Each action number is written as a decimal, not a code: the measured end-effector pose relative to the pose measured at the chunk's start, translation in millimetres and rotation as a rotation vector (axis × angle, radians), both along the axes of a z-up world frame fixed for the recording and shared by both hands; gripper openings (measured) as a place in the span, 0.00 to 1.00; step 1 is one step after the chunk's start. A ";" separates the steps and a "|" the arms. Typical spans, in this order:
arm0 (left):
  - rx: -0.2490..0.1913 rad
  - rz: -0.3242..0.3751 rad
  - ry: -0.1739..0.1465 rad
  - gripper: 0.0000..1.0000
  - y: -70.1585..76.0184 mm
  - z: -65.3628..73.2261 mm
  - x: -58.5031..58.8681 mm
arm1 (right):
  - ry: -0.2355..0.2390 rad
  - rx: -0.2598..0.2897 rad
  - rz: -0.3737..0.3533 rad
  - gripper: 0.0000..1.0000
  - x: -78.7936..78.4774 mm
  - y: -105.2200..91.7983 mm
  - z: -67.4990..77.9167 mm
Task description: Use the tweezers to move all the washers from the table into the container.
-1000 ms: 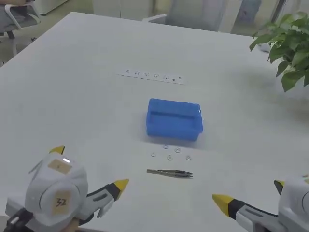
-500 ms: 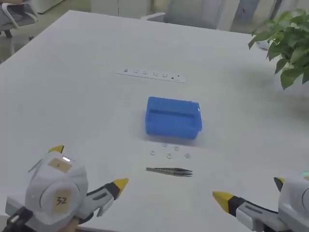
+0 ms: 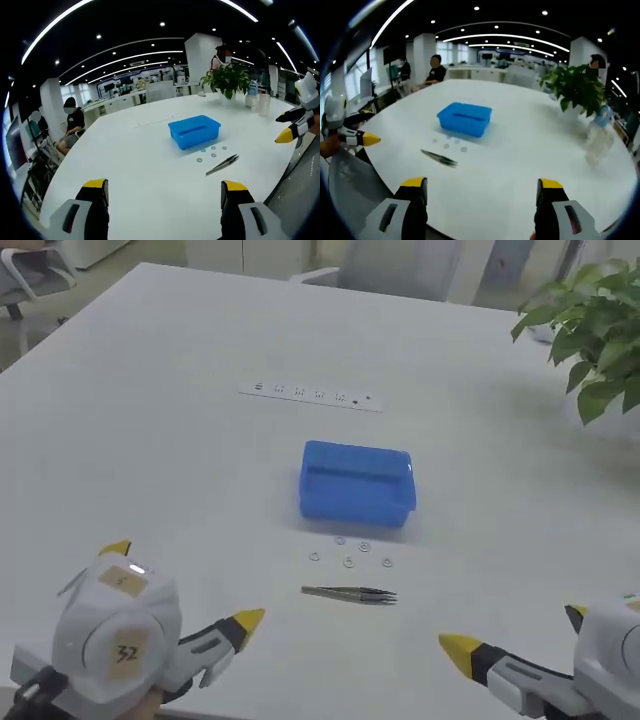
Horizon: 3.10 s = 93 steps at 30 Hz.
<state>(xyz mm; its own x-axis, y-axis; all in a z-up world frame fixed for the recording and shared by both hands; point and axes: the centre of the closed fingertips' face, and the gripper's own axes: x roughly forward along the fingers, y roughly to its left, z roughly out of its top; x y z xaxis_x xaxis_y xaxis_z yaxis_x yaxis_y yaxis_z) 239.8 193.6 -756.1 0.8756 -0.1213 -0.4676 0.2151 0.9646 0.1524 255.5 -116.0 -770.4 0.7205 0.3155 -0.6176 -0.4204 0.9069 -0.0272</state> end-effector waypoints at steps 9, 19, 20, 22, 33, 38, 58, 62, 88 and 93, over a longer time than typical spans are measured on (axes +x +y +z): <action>0.002 -0.009 0.011 0.96 -2.2 -1.5 -0.4 | -0.002 0.010 0.002 0.89 -0.4 1.9 1.8; -0.009 -0.038 0.027 0.92 -8.3 0.4 -0.8 | 0.014 0.041 0.014 0.88 -0.8 5.5 4.6; -0.014 -0.047 0.032 0.91 -10.1 1.4 -1.0 | 0.017 0.040 0.017 0.88 -0.6 6.1 4.7; -0.031 -0.076 0.052 0.88 -15.8 1.6 -2.2 | 0.018 0.035 0.026 0.87 0.6 7.9 5.2; -0.062 -0.290 0.131 0.56 -51.5 2.4 14.1 | 0.056 0.025 0.084 0.81 7.7 21.3 0.0; -0.056 -0.383 0.204 0.35 -67.5 -9.3 26.1 | 0.079 0.030 0.105 0.79 9.4 27.7 -4.2; 0.054 -0.635 0.386 0.13 -117.2 -81.0 62.5 | 0.156 0.044 0.126 0.75 5.1 32.8 -21.6; 0.098 -0.678 0.395 0.09 -121.3 -89.8 62.6 | 0.156 0.051 0.125 0.75 6.3 33.8 -20.8; 0.116 -0.842 0.319 0.00 -139.3 -57.0 37.5 | 0.136 0.007 0.322 0.60 10.8 73.4 -19.0; 0.063 -0.847 0.280 0.00 -140.8 -30.8 29.6 | 0.144 -0.033 0.450 0.46 11.8 94.5 -25.8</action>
